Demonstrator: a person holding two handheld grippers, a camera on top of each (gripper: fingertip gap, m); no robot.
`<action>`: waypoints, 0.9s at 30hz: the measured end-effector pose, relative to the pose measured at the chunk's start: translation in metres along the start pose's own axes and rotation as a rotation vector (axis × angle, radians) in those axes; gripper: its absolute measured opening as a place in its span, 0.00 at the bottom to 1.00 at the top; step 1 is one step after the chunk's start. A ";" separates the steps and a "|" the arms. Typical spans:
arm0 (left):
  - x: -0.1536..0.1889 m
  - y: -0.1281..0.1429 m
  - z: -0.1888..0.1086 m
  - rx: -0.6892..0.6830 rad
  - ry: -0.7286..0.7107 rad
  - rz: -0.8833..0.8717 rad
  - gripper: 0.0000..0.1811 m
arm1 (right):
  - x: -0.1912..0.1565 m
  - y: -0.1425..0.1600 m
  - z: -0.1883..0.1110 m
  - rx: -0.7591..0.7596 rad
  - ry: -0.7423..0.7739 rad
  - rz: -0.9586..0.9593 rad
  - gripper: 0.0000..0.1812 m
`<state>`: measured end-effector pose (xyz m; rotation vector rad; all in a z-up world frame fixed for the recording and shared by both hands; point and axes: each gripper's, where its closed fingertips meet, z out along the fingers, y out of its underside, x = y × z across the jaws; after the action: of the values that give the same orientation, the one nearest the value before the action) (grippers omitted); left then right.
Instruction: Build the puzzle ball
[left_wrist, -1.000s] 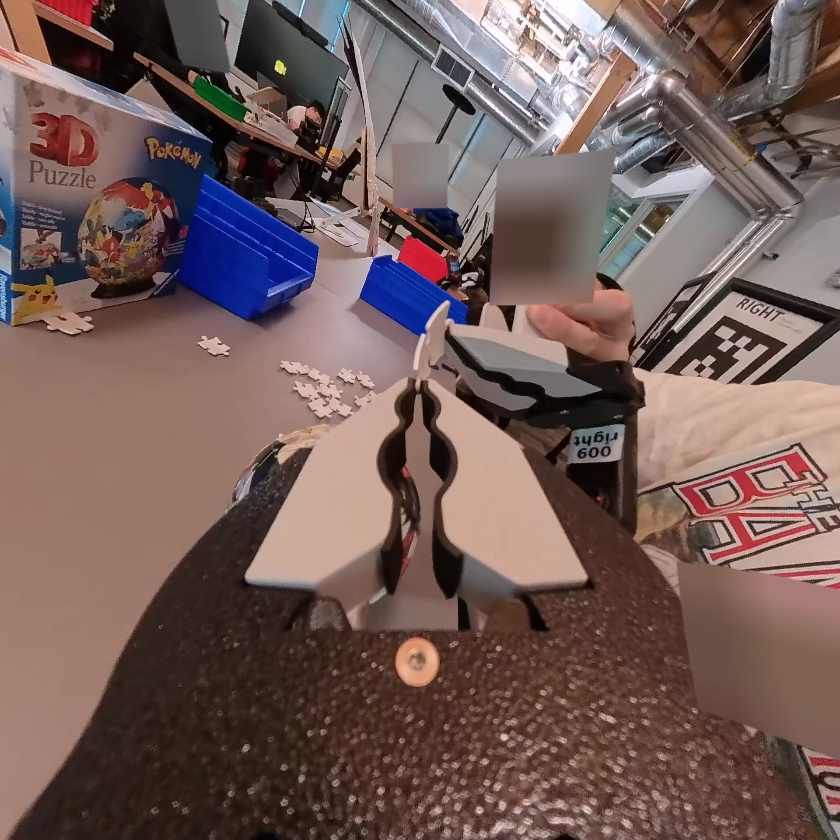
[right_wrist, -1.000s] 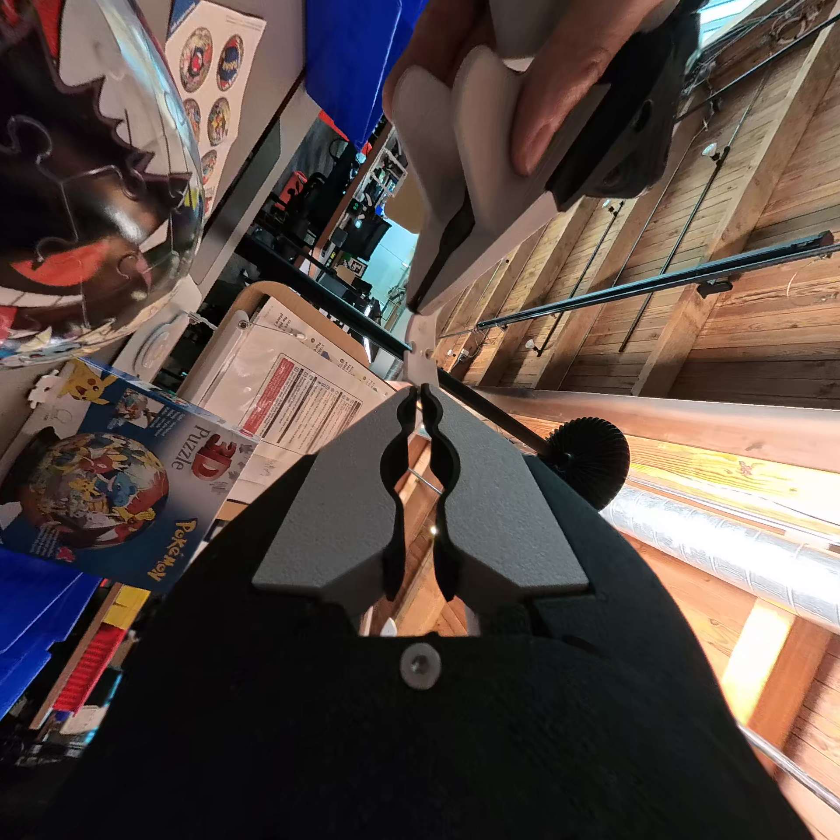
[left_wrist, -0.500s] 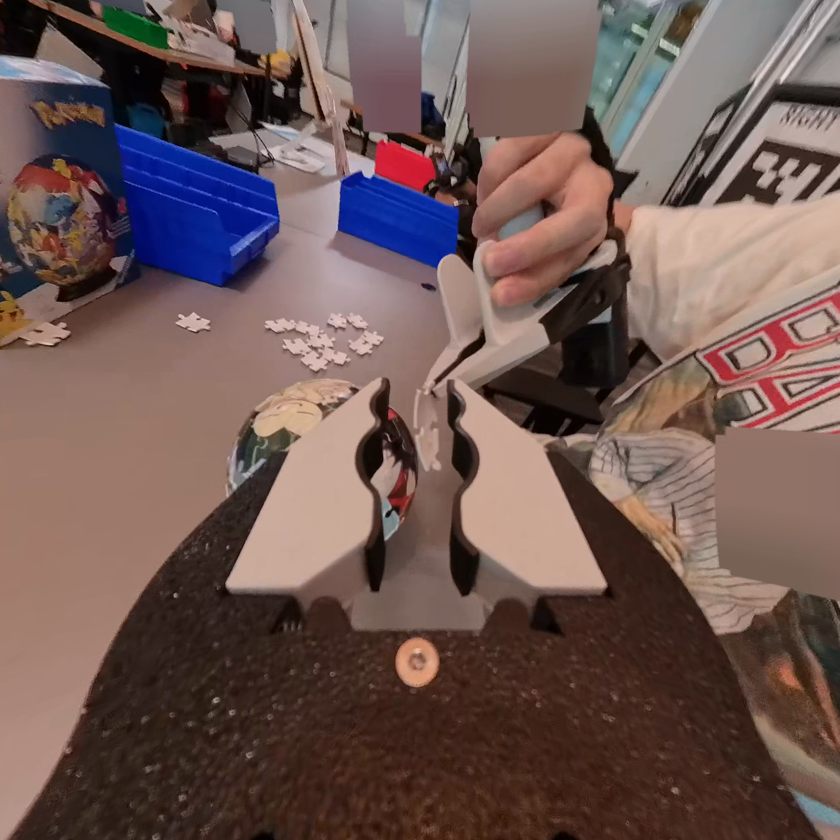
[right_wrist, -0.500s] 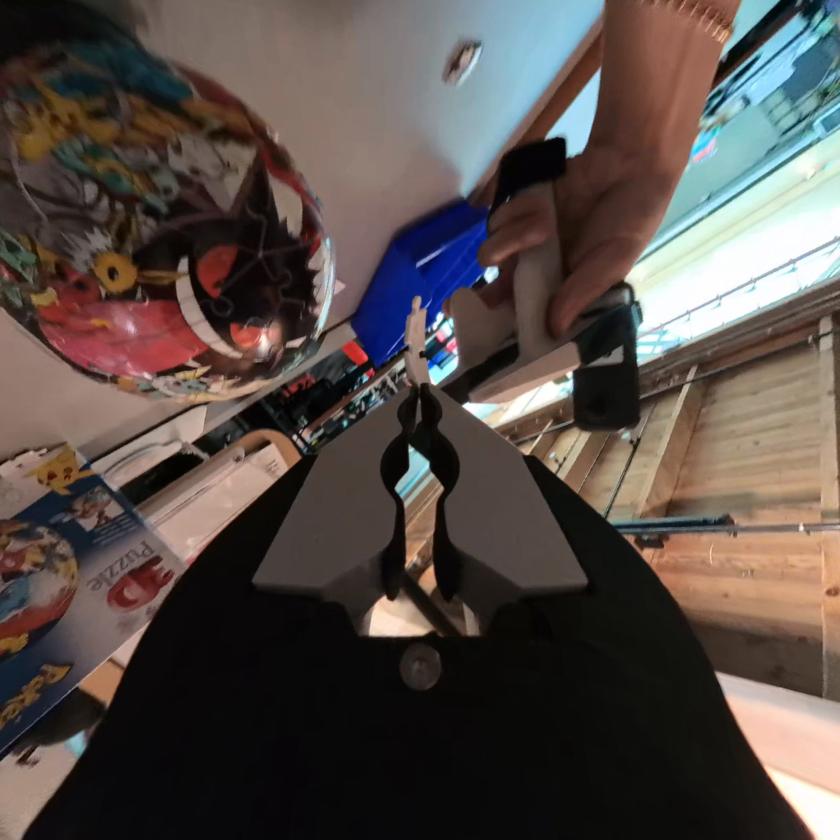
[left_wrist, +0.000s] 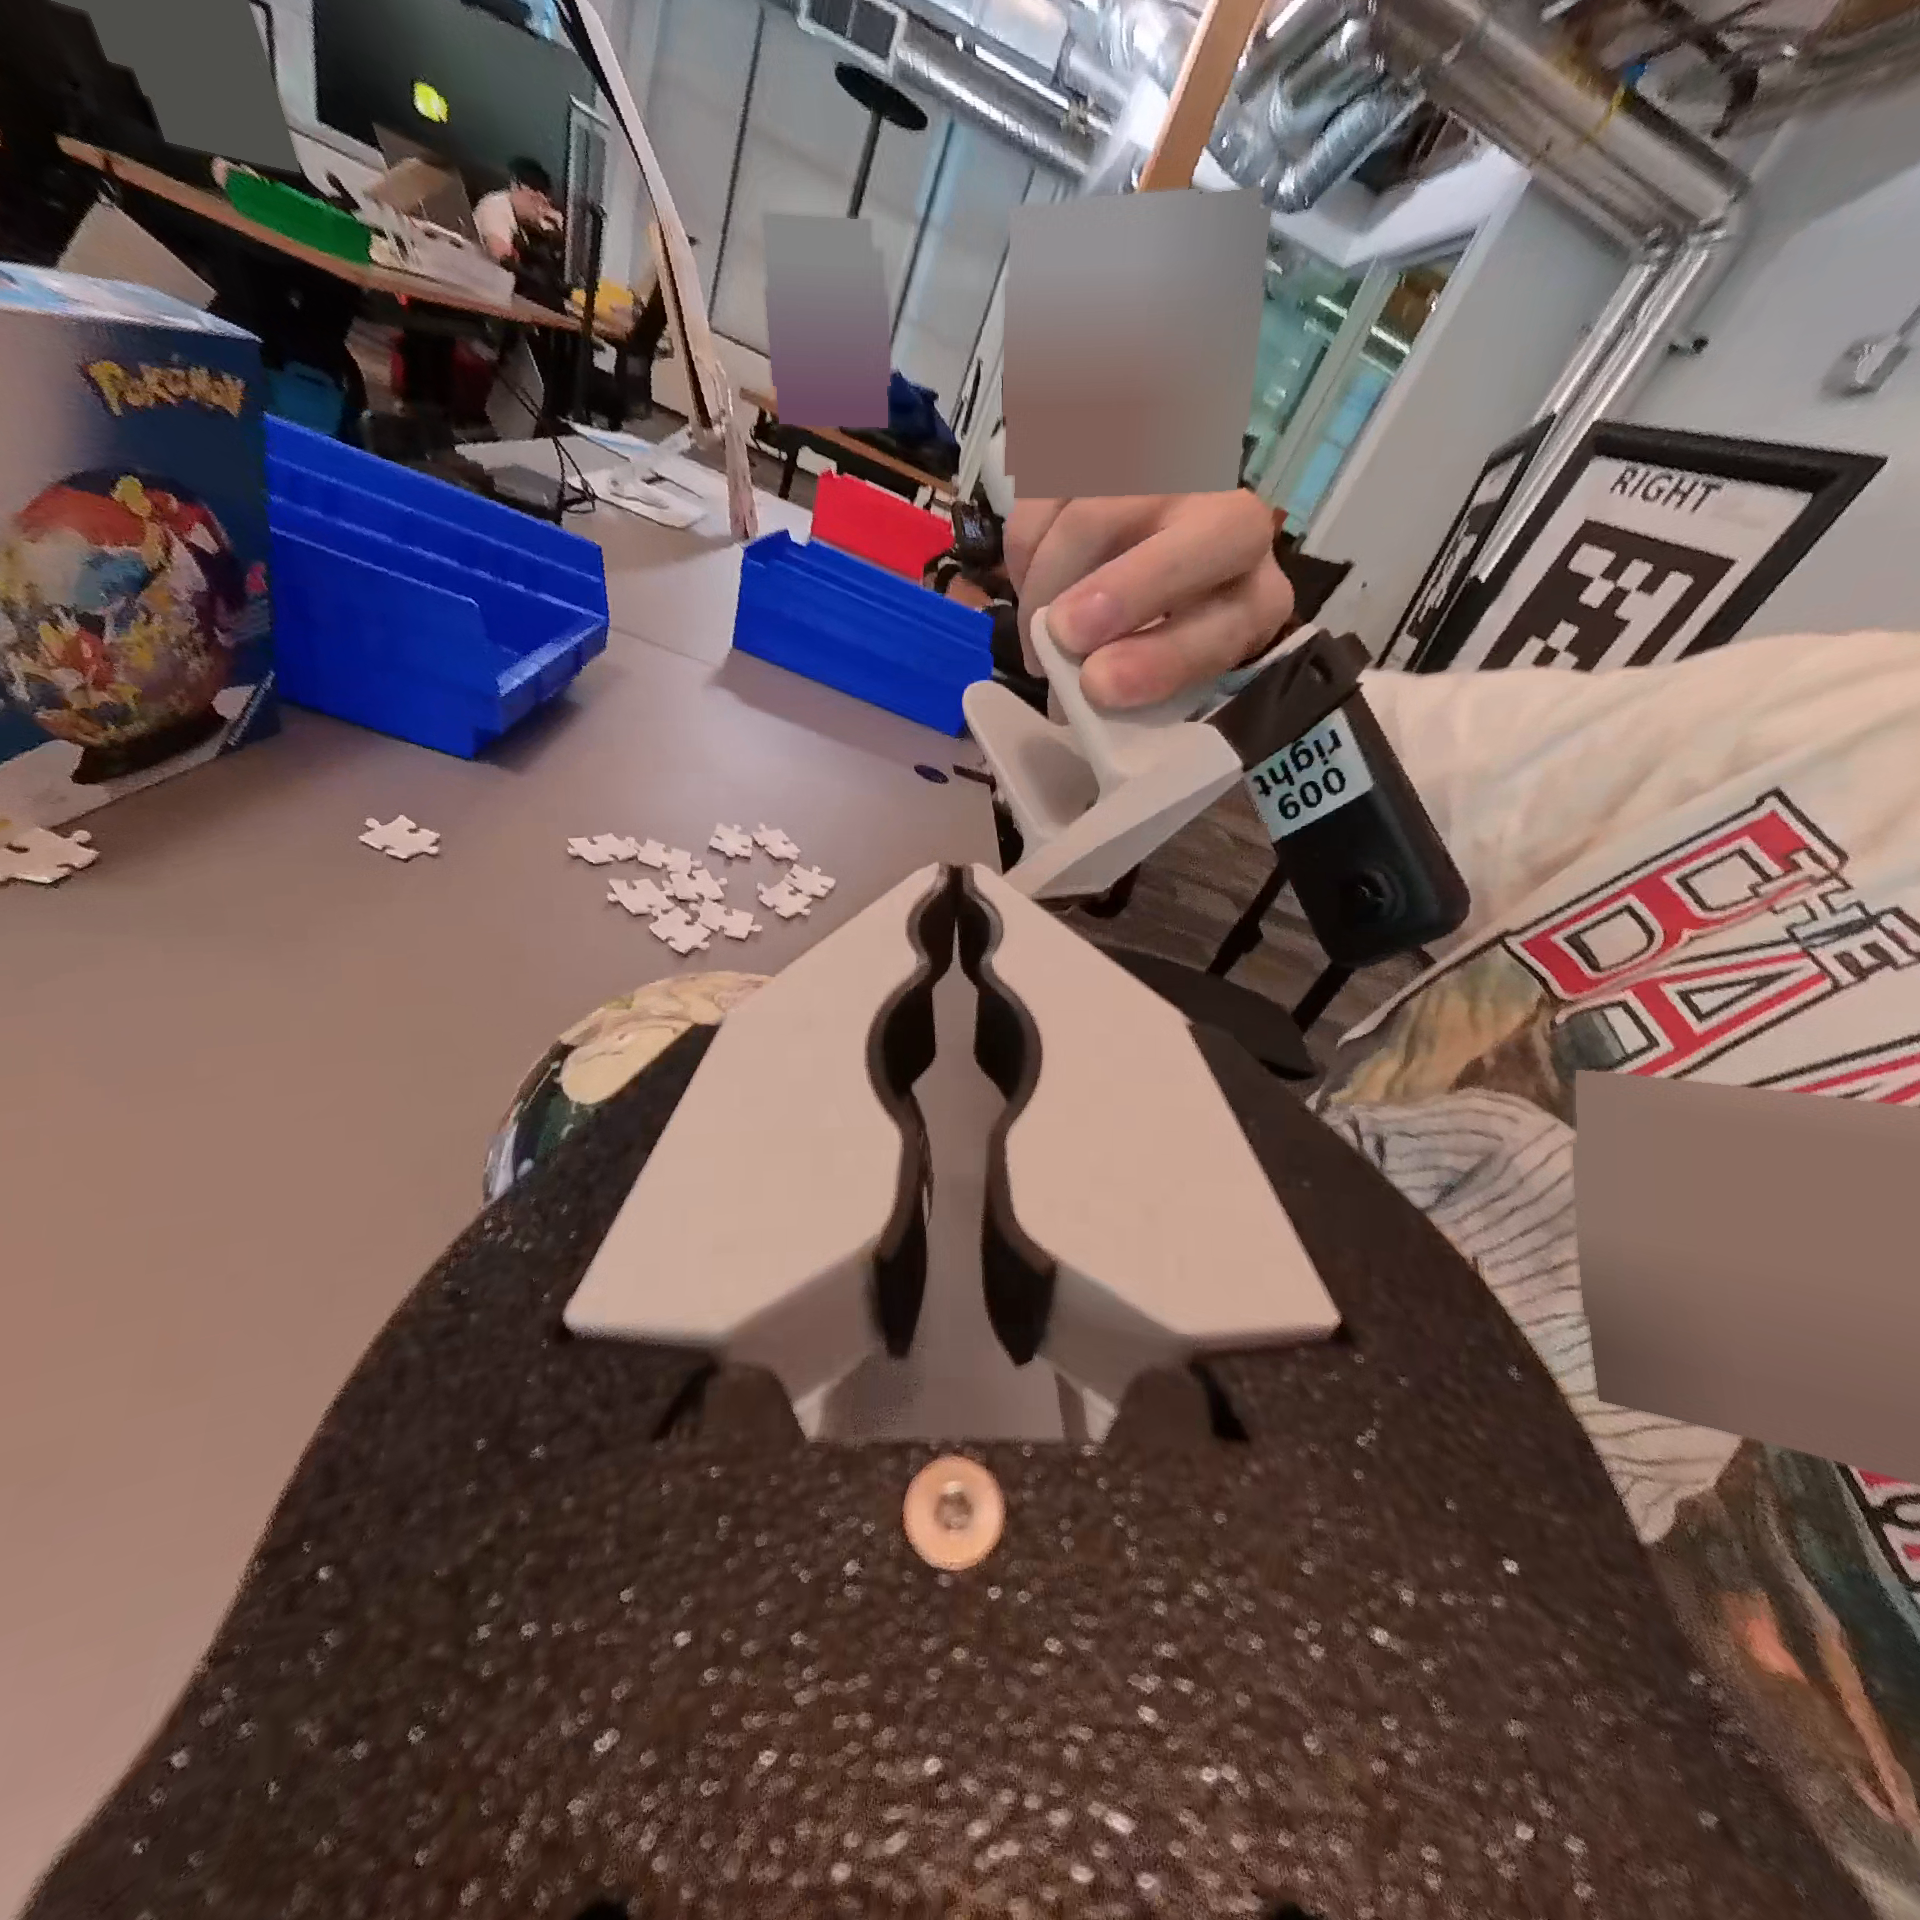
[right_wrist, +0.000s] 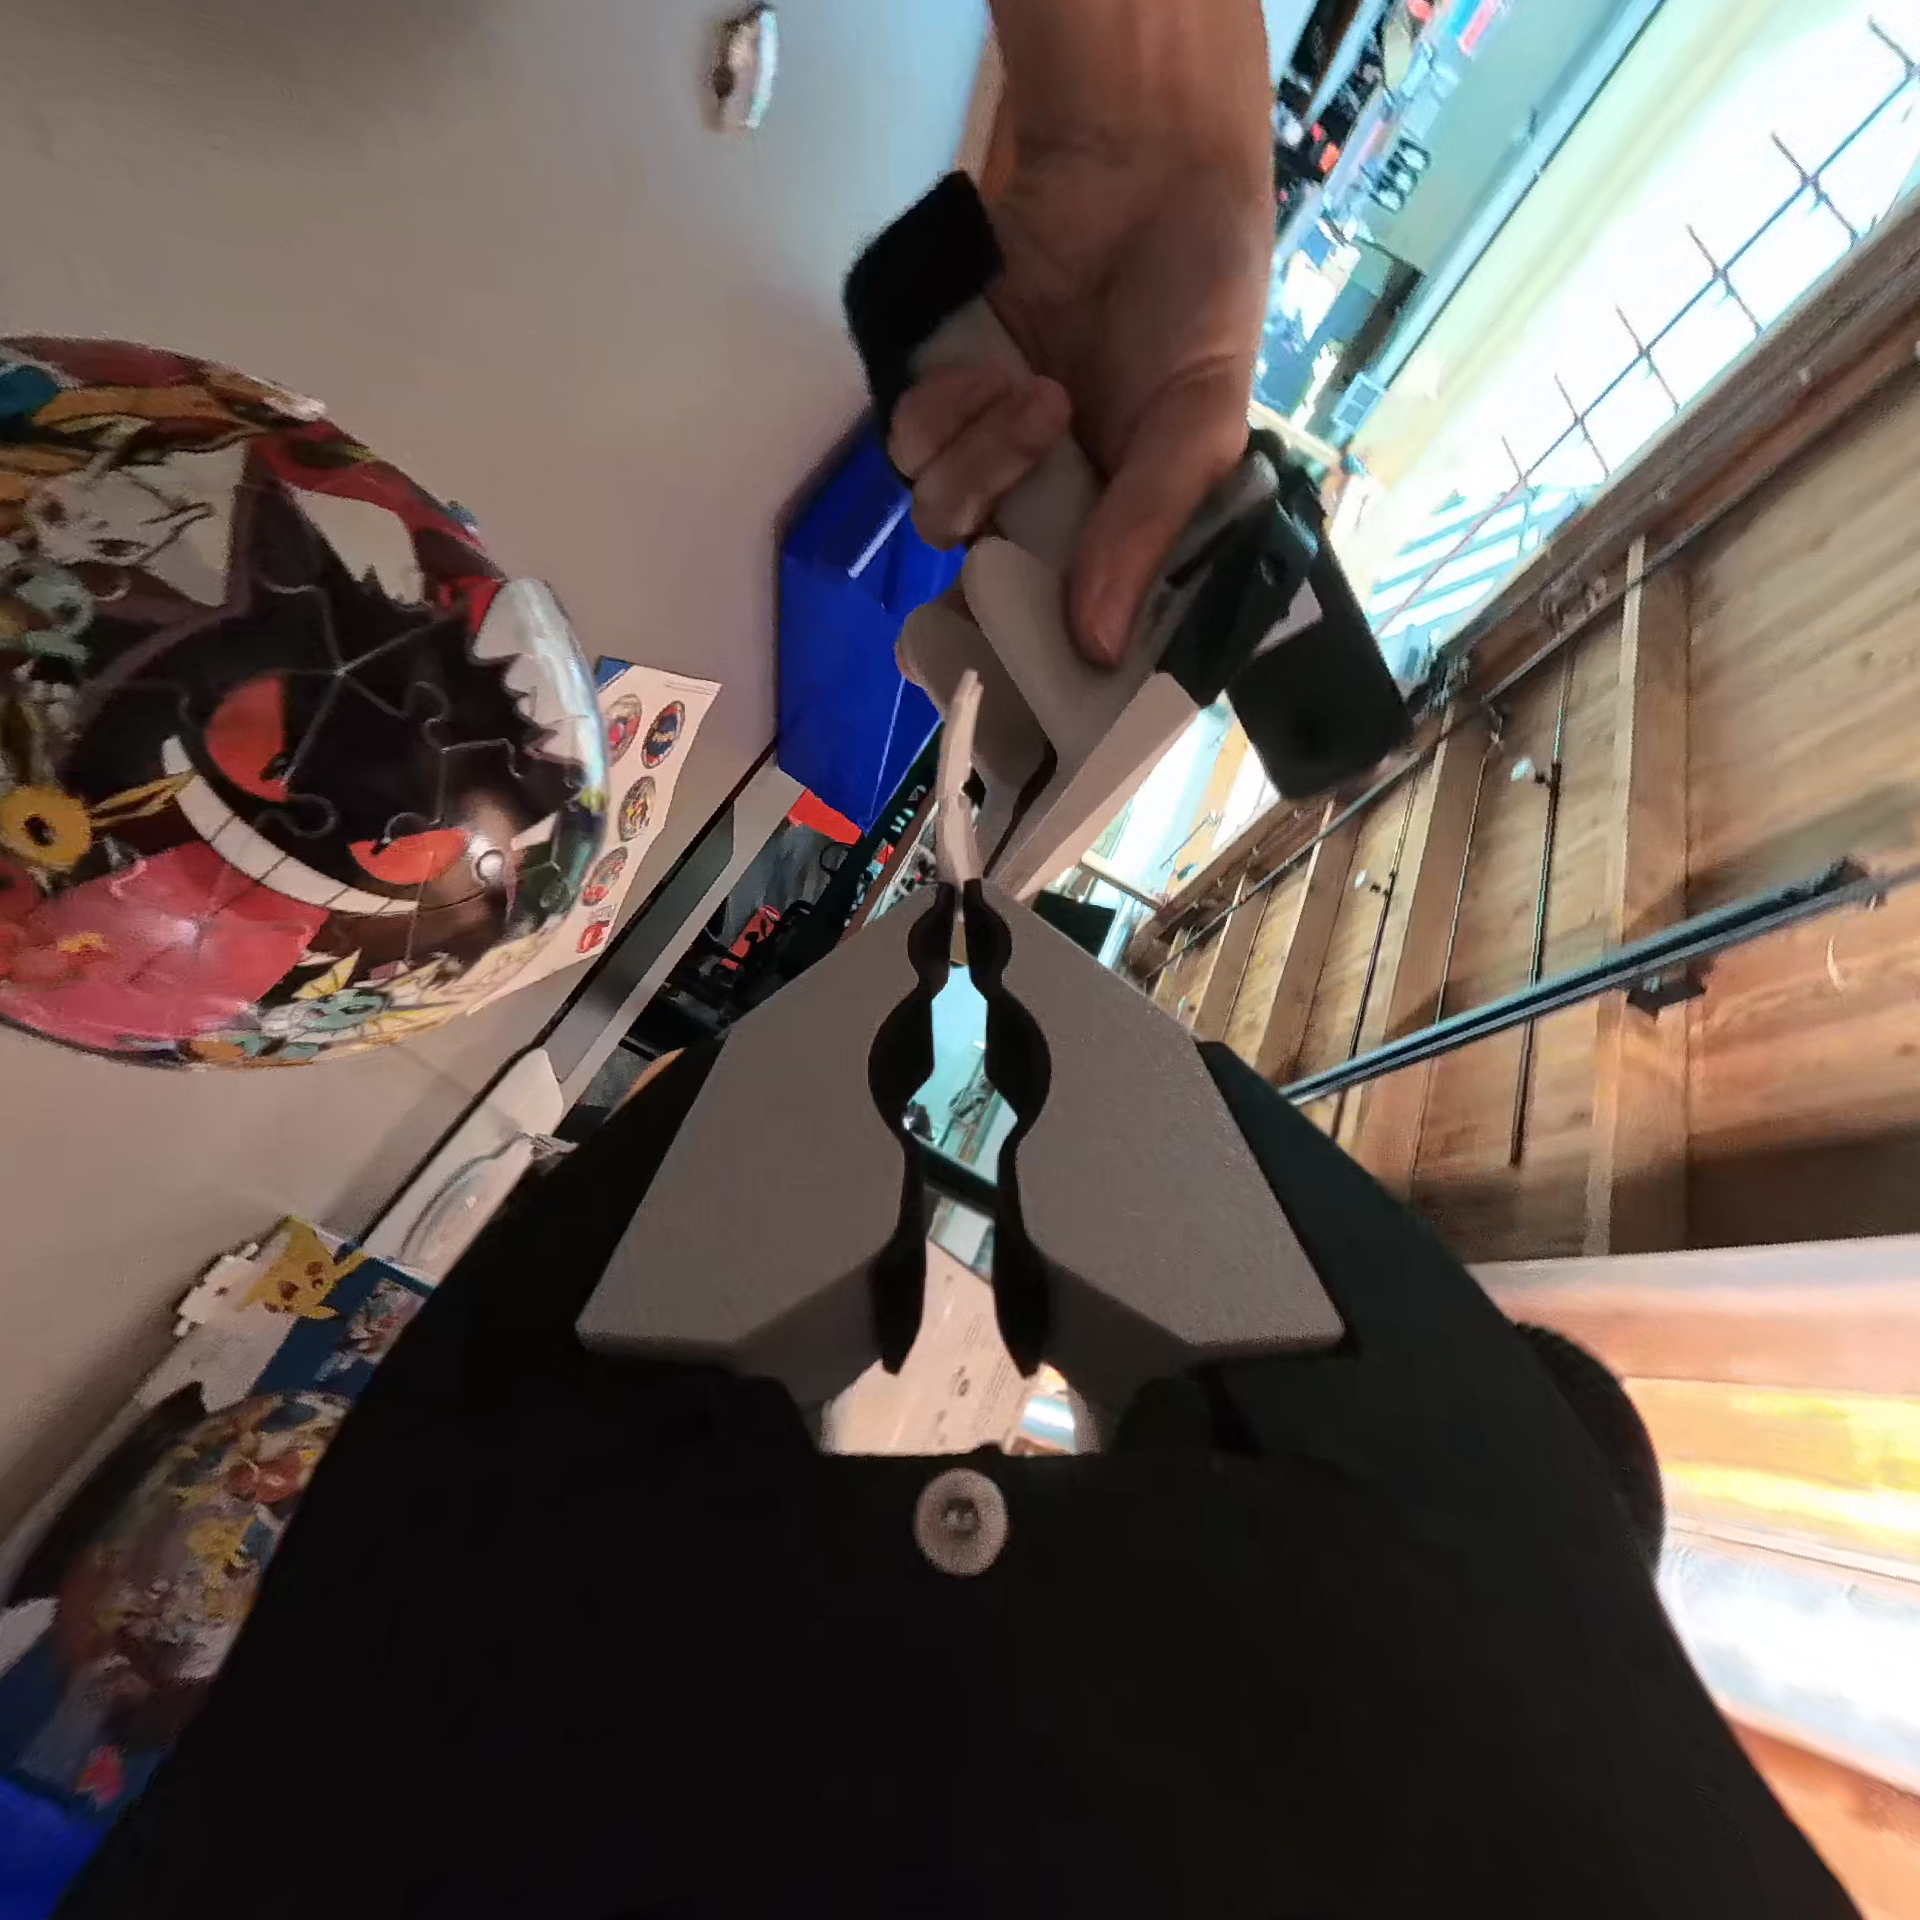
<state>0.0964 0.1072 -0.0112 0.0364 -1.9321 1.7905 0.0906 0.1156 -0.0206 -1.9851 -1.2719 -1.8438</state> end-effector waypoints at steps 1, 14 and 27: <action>-0.001 -0.002 0.000 0.014 -0.003 -0.005 0.00 | 0.001 0.003 0.000 -0.004 0.009 0.028 0.00; 0.000 -0.003 0.000 0.049 0.032 -0.103 0.07 | -0.003 0.013 -0.007 -0.100 0.050 -0.344 0.00; 0.003 0.001 0.011 -0.008 0.002 0.002 0.00 | -0.004 0.009 -0.007 -0.064 0.047 -0.240 0.00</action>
<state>0.0896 0.0976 -0.0115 0.0296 -1.9385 1.7838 0.0911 0.1038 -0.0187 -1.8769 -1.5131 -2.0491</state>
